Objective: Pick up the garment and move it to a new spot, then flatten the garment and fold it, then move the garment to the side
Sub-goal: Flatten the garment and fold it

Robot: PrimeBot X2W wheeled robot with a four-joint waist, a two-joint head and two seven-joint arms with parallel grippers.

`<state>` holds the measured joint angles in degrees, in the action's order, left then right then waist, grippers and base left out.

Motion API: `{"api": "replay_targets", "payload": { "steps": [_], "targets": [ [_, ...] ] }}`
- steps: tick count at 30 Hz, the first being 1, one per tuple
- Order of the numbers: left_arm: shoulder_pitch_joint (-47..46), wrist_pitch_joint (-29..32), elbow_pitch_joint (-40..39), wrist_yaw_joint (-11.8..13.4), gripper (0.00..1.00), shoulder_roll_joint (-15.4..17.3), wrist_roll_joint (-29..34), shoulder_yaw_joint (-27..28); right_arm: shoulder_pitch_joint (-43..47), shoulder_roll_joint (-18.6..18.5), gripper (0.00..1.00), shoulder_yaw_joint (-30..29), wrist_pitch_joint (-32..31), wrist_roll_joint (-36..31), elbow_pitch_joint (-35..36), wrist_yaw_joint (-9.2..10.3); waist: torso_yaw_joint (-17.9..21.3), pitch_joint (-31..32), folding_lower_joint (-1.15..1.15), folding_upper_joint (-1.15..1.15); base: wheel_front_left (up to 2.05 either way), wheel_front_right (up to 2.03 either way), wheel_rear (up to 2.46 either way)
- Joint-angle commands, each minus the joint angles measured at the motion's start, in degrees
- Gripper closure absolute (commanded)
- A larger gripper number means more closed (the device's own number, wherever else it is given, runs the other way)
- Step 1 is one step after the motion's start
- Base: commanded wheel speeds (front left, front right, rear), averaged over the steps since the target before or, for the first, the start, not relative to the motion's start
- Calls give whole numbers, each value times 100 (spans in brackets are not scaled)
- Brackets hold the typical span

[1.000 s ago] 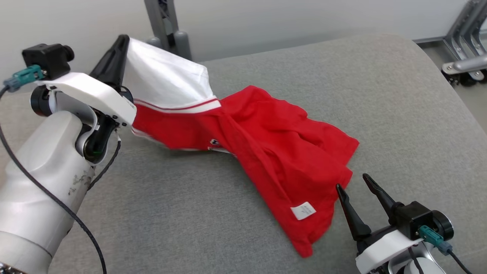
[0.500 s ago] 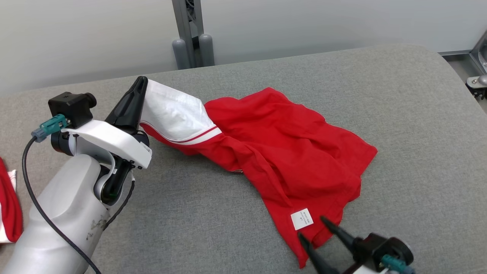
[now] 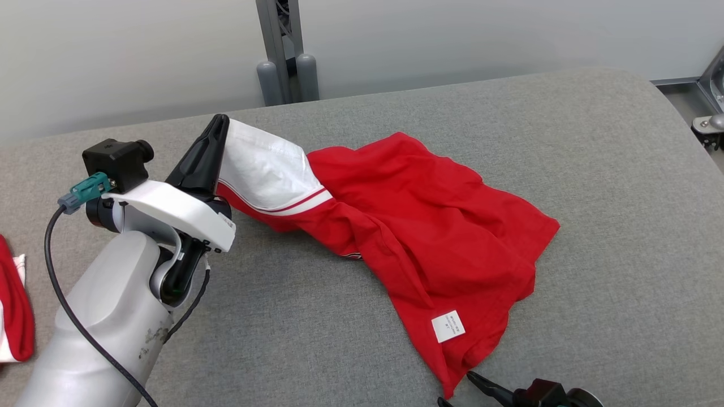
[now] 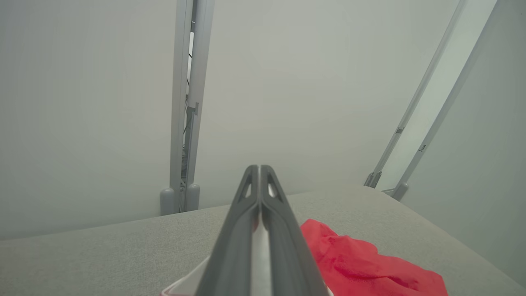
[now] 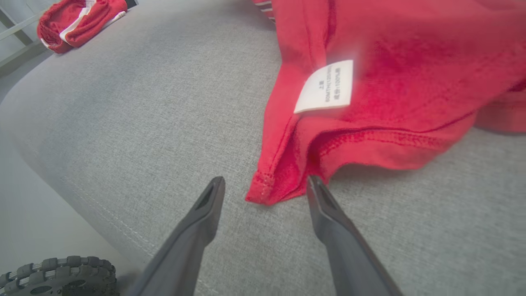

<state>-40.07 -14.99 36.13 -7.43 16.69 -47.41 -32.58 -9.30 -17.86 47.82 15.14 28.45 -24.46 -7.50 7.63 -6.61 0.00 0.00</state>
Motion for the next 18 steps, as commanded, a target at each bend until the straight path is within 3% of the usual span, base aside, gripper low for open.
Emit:
{"api": "replay_targets", "payload": {
  "steps": [1,14,16,18],
  "targets": [
    [73,-19,-17,-5,100,1,34,21,-58,35,0,25,9,48,-50,2,1,-1,0,0,0,0,0],
    [151,-19,-39,-5,100,12,6,-23,-76,97,0,190,9,254,-154,2,-78,58,0,0,0,0,0],
    [159,-19,-35,-5,100,-9,-5,-39,-83,90,8,200,9,273,-162,2,-102,60,0,0,0,0,0],
    [127,-19,-37,-5,100,-18,-20,-57,-111,66,9,202,9,283,-159,2,-129,38,0,0,0,0,0]
  ]
}}
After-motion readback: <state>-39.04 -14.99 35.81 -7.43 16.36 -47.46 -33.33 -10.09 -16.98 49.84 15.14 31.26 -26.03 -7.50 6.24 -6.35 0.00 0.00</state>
